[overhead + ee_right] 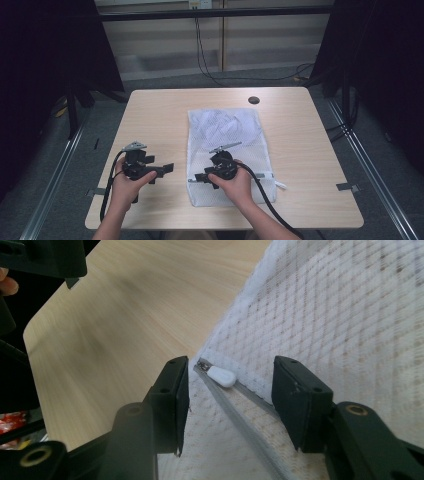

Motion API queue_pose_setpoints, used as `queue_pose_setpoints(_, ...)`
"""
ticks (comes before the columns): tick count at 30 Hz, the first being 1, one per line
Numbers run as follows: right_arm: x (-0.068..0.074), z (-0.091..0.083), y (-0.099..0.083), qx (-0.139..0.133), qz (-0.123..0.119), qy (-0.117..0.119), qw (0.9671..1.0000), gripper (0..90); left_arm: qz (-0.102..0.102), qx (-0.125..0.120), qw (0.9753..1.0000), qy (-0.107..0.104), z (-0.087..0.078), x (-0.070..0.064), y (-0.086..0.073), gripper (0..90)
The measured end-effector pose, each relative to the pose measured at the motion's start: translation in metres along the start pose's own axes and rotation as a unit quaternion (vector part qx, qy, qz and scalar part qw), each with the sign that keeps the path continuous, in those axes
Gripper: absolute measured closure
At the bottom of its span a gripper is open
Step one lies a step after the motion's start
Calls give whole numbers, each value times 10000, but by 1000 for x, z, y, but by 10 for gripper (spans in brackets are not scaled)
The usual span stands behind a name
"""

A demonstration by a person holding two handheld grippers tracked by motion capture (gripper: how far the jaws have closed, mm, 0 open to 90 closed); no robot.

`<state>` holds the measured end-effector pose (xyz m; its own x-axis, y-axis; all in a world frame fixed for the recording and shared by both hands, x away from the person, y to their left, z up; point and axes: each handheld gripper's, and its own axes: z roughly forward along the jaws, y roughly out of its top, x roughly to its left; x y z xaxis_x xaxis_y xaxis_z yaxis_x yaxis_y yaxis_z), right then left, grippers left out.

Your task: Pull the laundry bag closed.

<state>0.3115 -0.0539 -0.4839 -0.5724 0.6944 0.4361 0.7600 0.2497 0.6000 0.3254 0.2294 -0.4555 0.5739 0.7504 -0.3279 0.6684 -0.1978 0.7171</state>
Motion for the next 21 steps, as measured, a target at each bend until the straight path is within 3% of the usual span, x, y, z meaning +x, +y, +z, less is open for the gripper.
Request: queue_pose_setpoints(21, 2, 18, -1, 145, 200, 137, 9996, 634, -6, -17, 10000, 31, 0, 2, 0, 52)
